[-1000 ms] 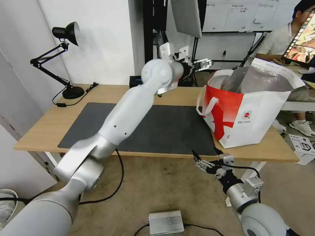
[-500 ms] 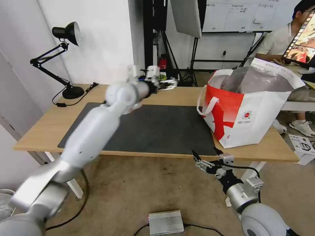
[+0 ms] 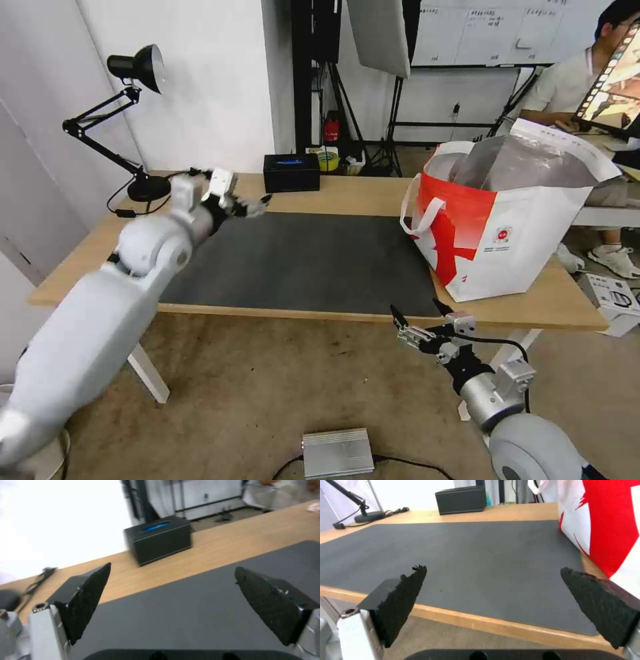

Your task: Pick up the trash from the table and place it into the takeout bag.

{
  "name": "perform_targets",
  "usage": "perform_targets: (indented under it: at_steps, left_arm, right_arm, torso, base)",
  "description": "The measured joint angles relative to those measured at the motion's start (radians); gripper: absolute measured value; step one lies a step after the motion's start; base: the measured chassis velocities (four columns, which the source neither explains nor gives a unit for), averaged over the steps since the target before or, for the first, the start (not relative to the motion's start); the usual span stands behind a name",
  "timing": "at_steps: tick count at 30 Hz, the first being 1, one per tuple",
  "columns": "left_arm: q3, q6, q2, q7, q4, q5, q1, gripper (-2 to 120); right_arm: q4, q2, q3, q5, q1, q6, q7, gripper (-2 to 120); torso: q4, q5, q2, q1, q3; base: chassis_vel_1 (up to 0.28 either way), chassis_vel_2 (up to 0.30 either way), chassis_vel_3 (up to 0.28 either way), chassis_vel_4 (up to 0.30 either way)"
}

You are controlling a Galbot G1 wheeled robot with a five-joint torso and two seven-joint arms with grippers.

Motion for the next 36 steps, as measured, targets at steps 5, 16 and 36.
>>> perform_targets:
  at_steps: [5,16,36]
  left_arm:
    - [-0.121,-0.099,0.012,-0.019,-0.034,0.014,0.202,100]
    - [-0.173,-0.148,-0.012,-0.033,-0.049,0.028,0.347,100]
    - [-0.384,-0.089,-0.028,-0.11,-0.171,-0.038,0.619,100]
  right_arm:
    - [0.0,0.0,0.0,0.0,0.0,0.0,0.0,100]
    - [0.0,0.0,0.0,0.0,0.0,0.0,0.0,100]
    - [0.0,0.0,0.0,0.0,0.0,0.0,0.0,100]
  torso:
    - [0.0001,-0.0001,0.0,0.0,0.0]
    - [-0.0004,0.0002,0.0,0.0,0.0]
    - [0.0,0.0001,0.0,0.0,0.0]
  base:
    - [0.0,0.0,0.0,0.0]
    - [0.0,0.0,0.0,0.0]
    - [0.0,0.0,0.0,0.0]
